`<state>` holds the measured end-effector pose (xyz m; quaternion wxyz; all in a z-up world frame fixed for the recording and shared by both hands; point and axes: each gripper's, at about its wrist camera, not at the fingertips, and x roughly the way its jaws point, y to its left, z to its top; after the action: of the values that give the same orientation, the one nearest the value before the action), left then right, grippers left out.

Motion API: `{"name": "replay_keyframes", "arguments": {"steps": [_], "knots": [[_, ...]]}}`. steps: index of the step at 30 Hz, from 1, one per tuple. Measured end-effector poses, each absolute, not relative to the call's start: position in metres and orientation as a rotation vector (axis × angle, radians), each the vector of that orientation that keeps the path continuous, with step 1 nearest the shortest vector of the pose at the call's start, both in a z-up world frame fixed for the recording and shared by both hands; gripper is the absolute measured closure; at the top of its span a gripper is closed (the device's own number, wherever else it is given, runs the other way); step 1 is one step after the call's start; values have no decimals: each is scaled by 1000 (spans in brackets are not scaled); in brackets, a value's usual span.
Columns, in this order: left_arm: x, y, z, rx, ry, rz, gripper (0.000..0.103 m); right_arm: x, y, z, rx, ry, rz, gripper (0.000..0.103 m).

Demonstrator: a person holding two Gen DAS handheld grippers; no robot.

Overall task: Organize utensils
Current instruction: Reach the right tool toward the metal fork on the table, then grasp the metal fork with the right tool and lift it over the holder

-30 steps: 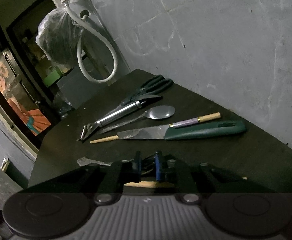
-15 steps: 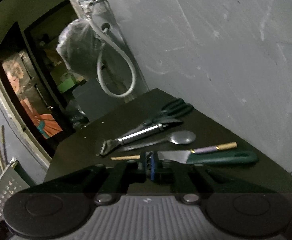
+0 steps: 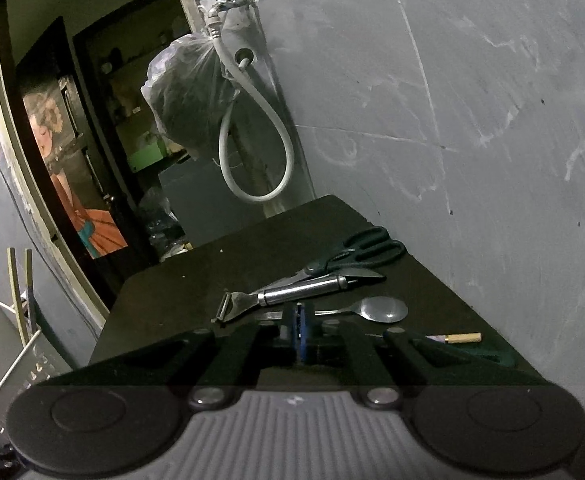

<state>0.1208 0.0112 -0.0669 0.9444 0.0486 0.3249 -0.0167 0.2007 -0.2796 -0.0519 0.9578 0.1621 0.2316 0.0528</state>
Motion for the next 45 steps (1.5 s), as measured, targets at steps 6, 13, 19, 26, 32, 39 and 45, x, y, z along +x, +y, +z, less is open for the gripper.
{"name": "replay_keyframes", "arguments": {"steps": [6,13,19,26,32,39,45], "knots": [[121,12,-67,91,656,-41,25,200,-275,-38,294,465,110,101],[121,15,-67,66,641,-48,26,199,-269,-20,249,453,122,101],[122,16,-68,50,636,-49,26,197,-263,-1,221,438,143,101],[123,17,-68,44,635,-49,26,182,-257,42,205,347,232,101],[123,17,-68,44,635,-48,26,167,-247,88,169,241,309,101],[123,18,-68,43,634,-46,26,154,-231,130,121,137,404,101],[123,18,-68,41,634,-45,26,148,-212,146,86,110,494,101]]}}
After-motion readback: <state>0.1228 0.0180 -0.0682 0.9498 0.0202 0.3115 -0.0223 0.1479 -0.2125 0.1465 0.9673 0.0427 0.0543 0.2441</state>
